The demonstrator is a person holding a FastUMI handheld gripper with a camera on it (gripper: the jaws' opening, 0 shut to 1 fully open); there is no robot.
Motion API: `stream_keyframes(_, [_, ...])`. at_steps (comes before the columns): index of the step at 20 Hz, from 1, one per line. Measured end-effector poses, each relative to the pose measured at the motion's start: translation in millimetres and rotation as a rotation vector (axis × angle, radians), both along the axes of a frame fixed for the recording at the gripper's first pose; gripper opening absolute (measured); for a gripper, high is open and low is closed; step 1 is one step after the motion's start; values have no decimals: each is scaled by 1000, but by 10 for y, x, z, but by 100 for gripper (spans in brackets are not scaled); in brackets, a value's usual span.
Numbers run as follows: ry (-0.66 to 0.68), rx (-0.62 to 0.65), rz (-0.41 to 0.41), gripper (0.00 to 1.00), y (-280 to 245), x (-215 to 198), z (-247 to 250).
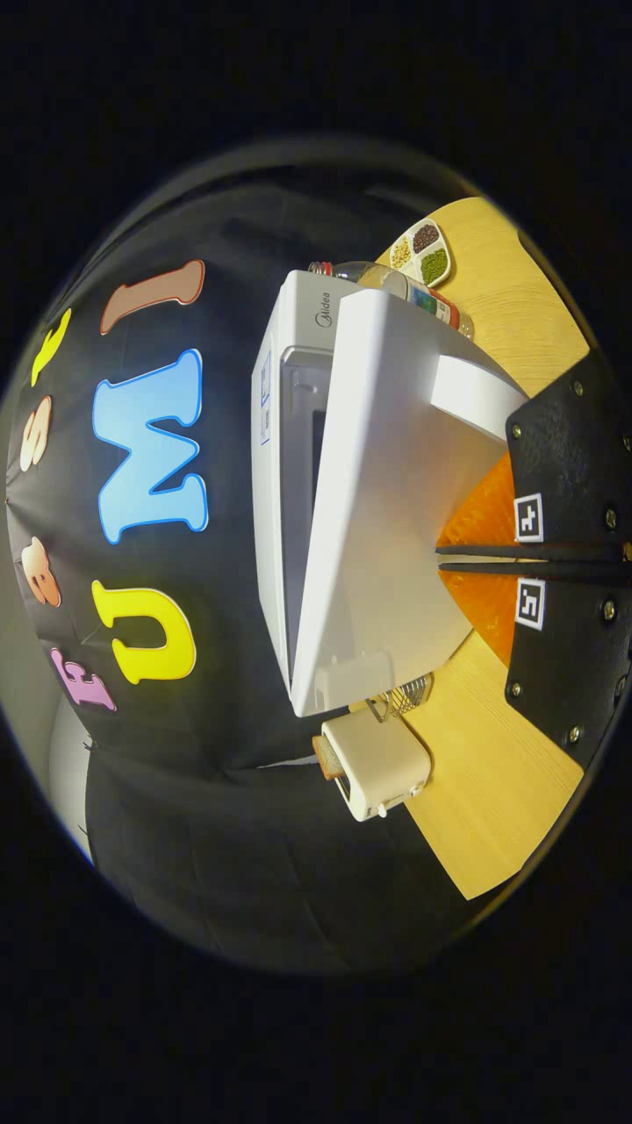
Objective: Open the microwave, put the food inside, and close the microwave door.
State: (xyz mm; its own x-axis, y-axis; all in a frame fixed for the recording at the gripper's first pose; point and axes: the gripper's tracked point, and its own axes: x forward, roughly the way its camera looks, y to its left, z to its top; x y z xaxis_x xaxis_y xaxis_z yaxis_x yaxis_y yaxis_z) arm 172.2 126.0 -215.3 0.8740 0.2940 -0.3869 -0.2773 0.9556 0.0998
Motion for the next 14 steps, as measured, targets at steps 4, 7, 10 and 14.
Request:
stream_keyframes(4, [-3,8,-28,1,-89,226,-13])
stream_keyframes(7, [-11,8,-47,1,-151,368,-16])
stream_keyframes(10, [-18,11,-69,1,-218,520,-28])
stream_keyframes(14, [-34,12,-99,1,-291,699,4])
